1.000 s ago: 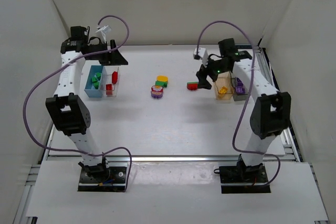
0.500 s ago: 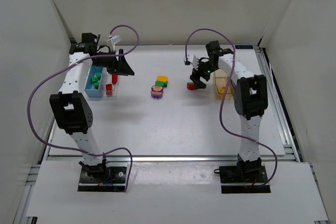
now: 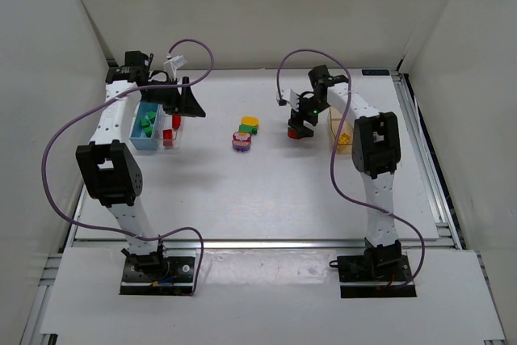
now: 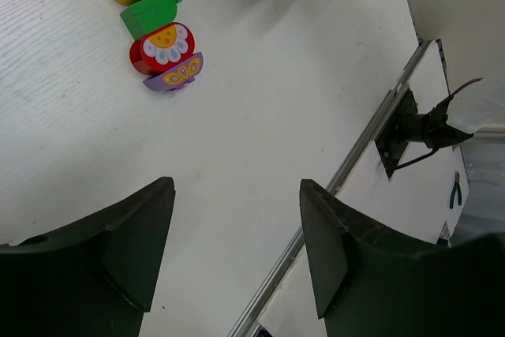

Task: Sort the legos into containers by color

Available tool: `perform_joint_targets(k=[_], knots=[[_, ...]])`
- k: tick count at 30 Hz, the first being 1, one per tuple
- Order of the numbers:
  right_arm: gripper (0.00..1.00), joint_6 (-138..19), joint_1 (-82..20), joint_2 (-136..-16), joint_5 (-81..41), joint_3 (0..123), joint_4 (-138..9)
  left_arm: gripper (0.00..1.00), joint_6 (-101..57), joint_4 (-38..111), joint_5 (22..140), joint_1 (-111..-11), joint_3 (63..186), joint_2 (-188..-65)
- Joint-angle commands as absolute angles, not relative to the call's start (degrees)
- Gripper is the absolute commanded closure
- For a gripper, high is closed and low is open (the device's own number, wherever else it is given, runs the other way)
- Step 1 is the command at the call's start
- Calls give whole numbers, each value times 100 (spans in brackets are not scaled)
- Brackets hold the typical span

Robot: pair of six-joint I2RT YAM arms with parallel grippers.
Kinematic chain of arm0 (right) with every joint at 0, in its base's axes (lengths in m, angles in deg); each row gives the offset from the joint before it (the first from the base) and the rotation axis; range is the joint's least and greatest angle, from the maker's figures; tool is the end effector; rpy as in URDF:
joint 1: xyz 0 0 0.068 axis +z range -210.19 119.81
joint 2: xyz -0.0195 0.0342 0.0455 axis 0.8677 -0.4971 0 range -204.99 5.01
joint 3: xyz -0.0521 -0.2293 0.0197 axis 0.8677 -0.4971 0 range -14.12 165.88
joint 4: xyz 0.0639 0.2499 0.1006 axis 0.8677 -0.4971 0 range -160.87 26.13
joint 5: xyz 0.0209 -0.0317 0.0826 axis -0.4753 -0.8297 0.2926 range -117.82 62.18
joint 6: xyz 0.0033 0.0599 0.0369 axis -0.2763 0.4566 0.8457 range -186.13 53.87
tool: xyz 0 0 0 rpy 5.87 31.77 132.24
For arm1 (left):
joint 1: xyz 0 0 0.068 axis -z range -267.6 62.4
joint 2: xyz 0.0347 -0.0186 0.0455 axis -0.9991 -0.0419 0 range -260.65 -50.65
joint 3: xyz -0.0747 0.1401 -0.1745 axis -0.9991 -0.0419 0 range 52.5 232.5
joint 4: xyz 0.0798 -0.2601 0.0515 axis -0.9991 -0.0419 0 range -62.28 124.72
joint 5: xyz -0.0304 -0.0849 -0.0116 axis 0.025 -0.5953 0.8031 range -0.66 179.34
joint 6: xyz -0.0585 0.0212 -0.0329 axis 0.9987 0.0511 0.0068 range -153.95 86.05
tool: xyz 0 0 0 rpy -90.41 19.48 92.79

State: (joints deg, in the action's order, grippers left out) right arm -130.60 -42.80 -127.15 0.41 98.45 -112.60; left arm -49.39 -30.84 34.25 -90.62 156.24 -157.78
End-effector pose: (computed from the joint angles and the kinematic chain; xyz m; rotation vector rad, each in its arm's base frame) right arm 0.4537 0.1707 0.1338 -1.7816 1.8651 0.3970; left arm 0.3913 -0.0266 0.2738 0.4897 2.3556 -1.1617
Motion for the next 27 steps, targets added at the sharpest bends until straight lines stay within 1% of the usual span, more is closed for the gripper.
perform_joint_targets(k=[1,2,5,6,10,13,14,16,17,19,20,21,23,25,27], knots=[[8,-13372,-4217,-12665,30,9724,-11494,25,-5065,-3093,3353,-9067,15735,-15629],[8,-13407,-4217,-12656,13,9619,-11485,25,-5056,-3111,3362,-9067,15744,-15682],[14,-13416,-4182,-12639,-84,9469,-11424,25,-5065,-3102,3371,-9067,15806,-15726],[18,-13346,-4165,-12647,-119,9442,-11397,25,-5056,-3111,3371,-9067,15823,-15752],[26,-13091,-4130,-12717,-365,9319,-11107,27,-5013,-2989,3423,-9067,15754,-15761],[34,-13038,-4112,-12709,-365,9284,-11037,28,-4828,-2691,3476,-9067,15613,-15621],[42,-13020,-4112,-12700,-374,9266,-10984,29,-4689,-2567,3494,-9067,15447,-15568],[51,-12941,-4103,-12674,-374,9196,-10940,30,-4512,-2252,3582,-9067,15271,-15428],[59,-12924,-4077,-12656,-383,9187,-10940,32,-4407,-2180,3608,-9067,15139,-15401],[67,-12836,-4086,-12595,-339,9117,-10949,34,-4301,-1987,3573,-9067,15033,-15340],[75,-12783,-4077,-12499,-313,9091,-10949,35,-4153,-1951,3512,-9067,14945,-15339],[79,-12739,-4094,-12428,-278,8986,-10949,36,-4073,-1846,3477,-9059,14901,-15339],[87,-12643,-4094,-12166,-172,8880,-10931,37,-3844,-1723,3293,-9067,14787,-15331],[88,-12389,-4094,-11980,11,8774,-10870,37,-3459,-1425,3056,-9085,14655,-15270],[89,-12063,-4086,-11647,223,8687,-10808,36,-2835,-828,2853,-9164,14313,-15190]])
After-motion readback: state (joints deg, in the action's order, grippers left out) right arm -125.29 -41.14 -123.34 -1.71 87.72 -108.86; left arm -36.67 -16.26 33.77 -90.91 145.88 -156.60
